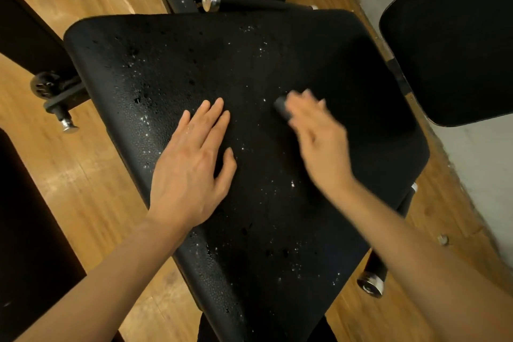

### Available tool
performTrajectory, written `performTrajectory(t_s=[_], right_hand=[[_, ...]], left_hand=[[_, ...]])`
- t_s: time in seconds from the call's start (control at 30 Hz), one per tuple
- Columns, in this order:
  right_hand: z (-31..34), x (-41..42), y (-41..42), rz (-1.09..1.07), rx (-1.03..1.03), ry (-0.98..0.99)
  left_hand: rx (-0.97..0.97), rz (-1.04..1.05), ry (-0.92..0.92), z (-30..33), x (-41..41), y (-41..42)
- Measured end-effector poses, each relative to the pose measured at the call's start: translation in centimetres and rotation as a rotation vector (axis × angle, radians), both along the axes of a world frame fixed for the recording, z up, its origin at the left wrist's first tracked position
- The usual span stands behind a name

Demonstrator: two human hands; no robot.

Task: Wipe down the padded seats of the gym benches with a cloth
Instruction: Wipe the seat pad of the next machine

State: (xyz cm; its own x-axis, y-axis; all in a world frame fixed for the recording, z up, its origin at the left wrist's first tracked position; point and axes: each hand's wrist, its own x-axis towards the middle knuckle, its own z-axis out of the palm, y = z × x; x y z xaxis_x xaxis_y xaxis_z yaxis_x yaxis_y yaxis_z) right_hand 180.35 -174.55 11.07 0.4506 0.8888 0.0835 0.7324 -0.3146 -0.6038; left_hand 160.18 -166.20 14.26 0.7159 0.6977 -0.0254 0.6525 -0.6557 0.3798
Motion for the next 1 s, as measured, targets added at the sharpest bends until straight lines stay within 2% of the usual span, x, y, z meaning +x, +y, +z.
performTrajectory(t_s=[0.07, 0.13, 0.17, 0.2, 0.27, 0.33, 0.37, 0.43, 0.5, 0.53, 0.57, 0.63, 0.7, 0.73, 0.8, 0.83, 0.87, 0.9, 1.0], right_hand=[[-1.1, 4.1, 3.1, -0.314, -0.014, 0.054], [-1.0, 3.1, 5.0, -0.524, -0.041, 0.067], [-0.7, 1.0, 5.2, -0.501, -0.029, 0.069], [0.0, -1.1, 4.7, -0.389, -0.001, 0.056], [0.8, -3.5, 2.7, -0.060, 0.025, 0.015], [0.5, -1.0, 2.3, 0.160, 0.012, -0.020], [-0.1, 1.3, 3.0, 0.166, 0.022, -0.040], [-1.6, 5.4, 5.3, -0.085, 0.041, 0.012], [-1.6, 4.4, 7.1, -0.401, 0.026, 0.091], [-1.2, 2.3, 7.3, -0.407, 0.045, 0.111], [-0.6, 0.1, 6.7, -0.277, 0.079, 0.117], [0.0, -2.4, 4.5, 0.122, 0.105, 0.093], [-0.4, 0.6, 4.9, 0.320, 0.095, 0.039], [-0.9, 2.7, 6.2, 0.279, 0.085, 0.029], [-1.5, 5.8, 9.4, -0.043, 0.058, 0.102], [-1.4, 5.4, 10.4, -0.221, 0.037, 0.128], [-0.9, 3.7, 10.6, -0.306, 0.030, 0.120], [-0.4, 1.6, 10.2, -0.247, 0.049, 0.114], [0.1, -1.4, 6.8, 0.325, 0.132, 0.119]], left_hand=[[-0.002, 0.007, -0.006, -0.1, 0.0, 0.0], [-0.004, 0.011, -0.009, -0.1, 0.1, 0.0], [-0.007, 0.016, -0.008, 0.0, 0.1, -0.1], [-0.009, 0.018, -0.004, 0.0, 0.1, -0.1], [-0.017, 0.016, 0.006, 0.1, 0.1, -0.1], [-0.023, 0.017, 0.001, 0.1, 0.2, 0.0], [-0.027, 0.017, -0.003, 0.1, 0.2, 0.0], [-0.035, 0.035, -0.010, 0.1, 0.2, -0.1], [-0.050, 0.056, -0.020, 0.0, 0.3, -0.2], [-0.059, 0.059, -0.019, 0.1, 0.3, -0.2], [-0.066, 0.058, -0.011, 0.2, 0.3, -0.2], [-0.074, 0.050, 0.018, 0.4, 0.4, -0.1], [-0.086, 0.045, 0.041, 0.8, 0.5, -0.1], [-0.092, 0.051, 0.044, 0.9, 0.6, -0.1], [-0.092, 0.062, 0.037, 1.1, 0.8, 0.0], [-0.083, 0.072, 0.033, 1.1, 0.9, 0.2], [-0.070, 0.088, 0.030, 1.1, 1.0, 0.6], [-0.056, 0.113, 0.026, 1.0, 1.2, 1.2], [-0.011, 0.225, 0.025, 0.8, 1.7, 3.9]])
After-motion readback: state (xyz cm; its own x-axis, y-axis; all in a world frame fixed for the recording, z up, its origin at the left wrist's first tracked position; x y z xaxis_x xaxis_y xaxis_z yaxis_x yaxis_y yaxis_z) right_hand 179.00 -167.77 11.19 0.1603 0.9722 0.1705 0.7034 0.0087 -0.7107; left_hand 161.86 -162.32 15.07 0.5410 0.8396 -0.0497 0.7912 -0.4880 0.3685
